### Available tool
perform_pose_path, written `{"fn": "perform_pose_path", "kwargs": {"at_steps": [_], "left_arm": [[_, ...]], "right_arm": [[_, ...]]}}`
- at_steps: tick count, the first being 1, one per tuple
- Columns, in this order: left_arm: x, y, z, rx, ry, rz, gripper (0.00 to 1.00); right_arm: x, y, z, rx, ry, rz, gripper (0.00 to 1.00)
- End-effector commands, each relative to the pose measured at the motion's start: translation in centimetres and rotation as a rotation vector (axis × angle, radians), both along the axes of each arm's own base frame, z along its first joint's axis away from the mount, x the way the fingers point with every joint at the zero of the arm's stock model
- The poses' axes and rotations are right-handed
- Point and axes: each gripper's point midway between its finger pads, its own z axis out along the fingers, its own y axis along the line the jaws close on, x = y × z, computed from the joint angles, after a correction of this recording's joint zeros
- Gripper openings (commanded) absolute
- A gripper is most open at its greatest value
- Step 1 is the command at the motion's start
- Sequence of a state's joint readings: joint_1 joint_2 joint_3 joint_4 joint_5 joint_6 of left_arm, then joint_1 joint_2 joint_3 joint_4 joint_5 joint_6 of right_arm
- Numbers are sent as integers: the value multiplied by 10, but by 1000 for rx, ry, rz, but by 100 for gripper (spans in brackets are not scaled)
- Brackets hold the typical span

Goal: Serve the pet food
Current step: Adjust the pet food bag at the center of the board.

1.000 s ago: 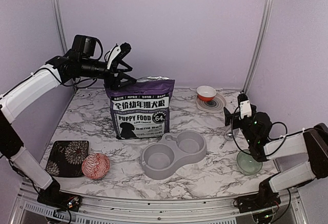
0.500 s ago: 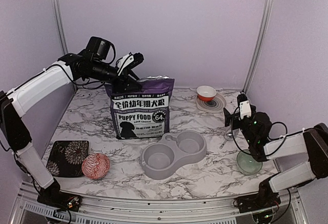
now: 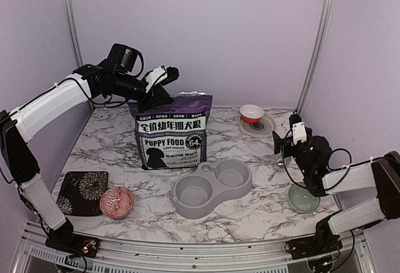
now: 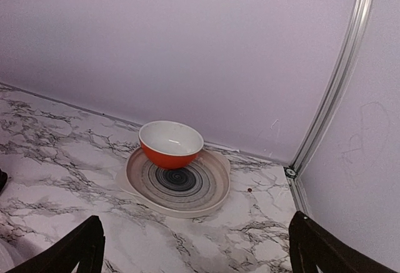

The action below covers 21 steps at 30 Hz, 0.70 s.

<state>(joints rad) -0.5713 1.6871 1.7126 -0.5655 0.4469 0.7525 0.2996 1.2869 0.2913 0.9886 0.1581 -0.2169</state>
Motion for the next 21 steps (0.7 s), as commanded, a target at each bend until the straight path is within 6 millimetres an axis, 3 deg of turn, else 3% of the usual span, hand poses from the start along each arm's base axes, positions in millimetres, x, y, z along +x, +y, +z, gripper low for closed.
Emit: {"fn": "perform_pose_path", "kwargs": {"at_steps": [1, 13, 21], "left_arm": [[1, 10, -11, 53, 43, 73, 0], [41, 23, 16, -40, 113, 389, 0], [46, 25, 9, -62, 167, 466, 0]], "right_arm": [[5, 8, 14, 19, -32, 22, 100], [6, 6, 13, 22, -25, 9, 100], [7, 5, 14, 44, -19, 4, 100]]}}
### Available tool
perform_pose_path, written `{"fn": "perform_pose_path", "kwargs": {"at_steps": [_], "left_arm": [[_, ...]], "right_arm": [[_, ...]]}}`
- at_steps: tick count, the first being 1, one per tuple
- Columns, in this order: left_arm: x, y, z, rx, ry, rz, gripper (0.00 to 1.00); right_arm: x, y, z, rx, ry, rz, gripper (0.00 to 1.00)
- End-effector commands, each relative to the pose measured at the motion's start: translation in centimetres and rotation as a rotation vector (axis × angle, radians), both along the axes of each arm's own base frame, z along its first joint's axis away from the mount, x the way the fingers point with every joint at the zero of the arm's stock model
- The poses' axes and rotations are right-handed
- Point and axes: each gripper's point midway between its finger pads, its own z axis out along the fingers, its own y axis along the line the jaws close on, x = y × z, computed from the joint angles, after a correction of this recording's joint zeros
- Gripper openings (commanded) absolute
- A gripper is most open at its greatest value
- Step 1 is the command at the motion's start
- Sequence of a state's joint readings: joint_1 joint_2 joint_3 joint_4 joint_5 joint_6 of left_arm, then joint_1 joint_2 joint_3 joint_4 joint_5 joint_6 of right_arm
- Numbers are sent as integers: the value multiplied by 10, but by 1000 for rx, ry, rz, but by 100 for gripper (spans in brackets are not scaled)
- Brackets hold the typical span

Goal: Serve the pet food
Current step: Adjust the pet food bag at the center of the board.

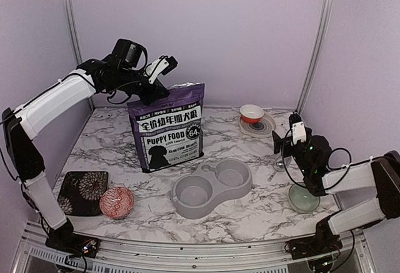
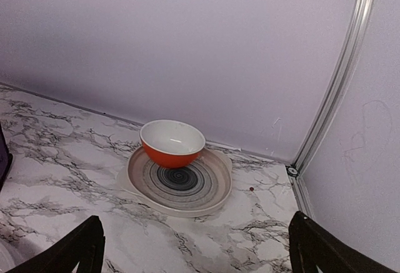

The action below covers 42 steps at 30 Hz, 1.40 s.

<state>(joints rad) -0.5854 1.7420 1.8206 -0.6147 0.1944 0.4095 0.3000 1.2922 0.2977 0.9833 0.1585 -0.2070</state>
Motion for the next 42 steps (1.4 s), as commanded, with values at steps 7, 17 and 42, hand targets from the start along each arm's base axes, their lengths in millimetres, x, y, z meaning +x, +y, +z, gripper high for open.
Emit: {"fn": "perform_pose_path", "kwargs": {"at_steps": [7, 17, 42], "left_arm": [[4, -2, 7, -26, 9, 12, 25], [-3, -19, 1, -25, 2, -131, 69], [32, -50, -23, 93, -64, -118, 0]], "right_arm": [[7, 4, 11, 29, -12, 0, 100], [3, 4, 18, 38, -28, 6, 100], [2, 4, 19, 44, -20, 7, 100]]}}
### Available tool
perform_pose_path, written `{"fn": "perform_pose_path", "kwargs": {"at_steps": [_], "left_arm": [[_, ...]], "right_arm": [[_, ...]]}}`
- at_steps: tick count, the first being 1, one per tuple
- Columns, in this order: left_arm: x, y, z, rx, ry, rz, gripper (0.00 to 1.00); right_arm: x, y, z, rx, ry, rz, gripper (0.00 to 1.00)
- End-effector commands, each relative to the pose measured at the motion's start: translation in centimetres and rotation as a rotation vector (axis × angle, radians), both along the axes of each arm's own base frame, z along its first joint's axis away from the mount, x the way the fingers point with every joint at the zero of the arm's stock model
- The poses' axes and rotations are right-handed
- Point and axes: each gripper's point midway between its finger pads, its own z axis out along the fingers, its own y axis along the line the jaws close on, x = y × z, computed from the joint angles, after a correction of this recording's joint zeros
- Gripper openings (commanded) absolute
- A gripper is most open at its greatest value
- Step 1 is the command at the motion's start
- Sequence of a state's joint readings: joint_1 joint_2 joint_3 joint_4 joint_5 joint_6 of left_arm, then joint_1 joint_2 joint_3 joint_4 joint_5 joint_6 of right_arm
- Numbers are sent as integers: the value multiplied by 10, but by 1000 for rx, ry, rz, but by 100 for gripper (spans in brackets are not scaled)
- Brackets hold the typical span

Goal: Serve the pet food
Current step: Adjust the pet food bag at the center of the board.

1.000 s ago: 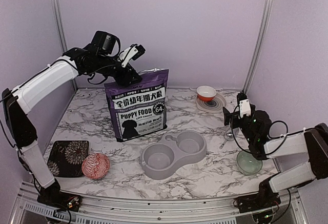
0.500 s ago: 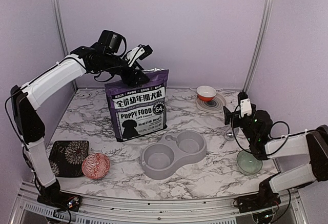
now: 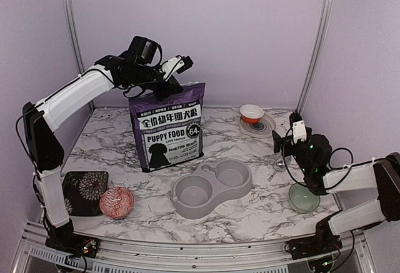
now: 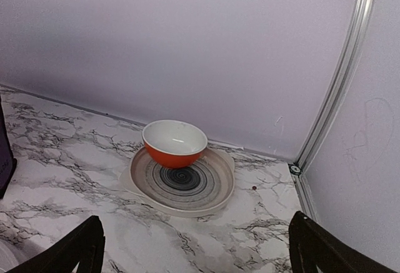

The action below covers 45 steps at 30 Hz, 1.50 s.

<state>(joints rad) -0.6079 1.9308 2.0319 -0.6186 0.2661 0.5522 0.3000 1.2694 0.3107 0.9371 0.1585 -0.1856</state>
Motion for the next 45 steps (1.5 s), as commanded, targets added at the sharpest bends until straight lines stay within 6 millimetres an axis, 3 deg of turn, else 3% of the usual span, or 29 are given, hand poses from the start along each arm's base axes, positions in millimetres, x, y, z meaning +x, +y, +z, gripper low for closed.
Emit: {"fn": "perform_pose_path", "kwargs": {"at_steps": [1, 6, 10, 13, 19, 20, 22, 24, 28, 30, 32, 36, 41, 45], "left_arm": [[11, -5, -19, 66, 7, 70, 0], [24, -4, -4, 44, -4, 224, 0], [50, 21, 30, -37, -49, 509, 0], [55, 33, 45, -126, -32, 637, 0], [55, 38, 44, -177, 3, 702, 0], [53, 34, 44, -185, 17, 681, 8], [48, 27, 47, -210, 43, 637, 39], [42, 22, 56, -241, 57, 601, 61], [29, 24, 66, -249, 66, 567, 68], [21, 30, 64, -236, 80, 567, 69], [1, 21, 59, -222, 105, 531, 69], [-19, 33, 51, -177, 131, 541, 69], [-37, 45, 37, -128, 175, 558, 68], [-41, 52, 13, -45, 219, 582, 66]], "right_arm": [[2, 4, 16, 25, -33, 7, 100], [2, 4, 16, 26, -34, 6, 100], [2, 4, 17, 30, -34, 6, 100], [3, 4, 17, 33, -31, 7, 100], [2, 4, 17, 33, -30, 7, 100], [2, 4, 18, 33, -30, 7, 99], [2, 4, 18, 33, -30, 7, 100], [2, 4, 18, 35, -29, 8, 100], [2, 4, 18, 35, -30, 9, 100], [2, 4, 17, 34, -27, 8, 100], [2, 4, 17, 34, -27, 9, 100], [2, 4, 17, 34, -26, 8, 100], [3, 5, 16, 39, -24, 11, 100], [4, 6, 15, 39, -19, 14, 99]]}}
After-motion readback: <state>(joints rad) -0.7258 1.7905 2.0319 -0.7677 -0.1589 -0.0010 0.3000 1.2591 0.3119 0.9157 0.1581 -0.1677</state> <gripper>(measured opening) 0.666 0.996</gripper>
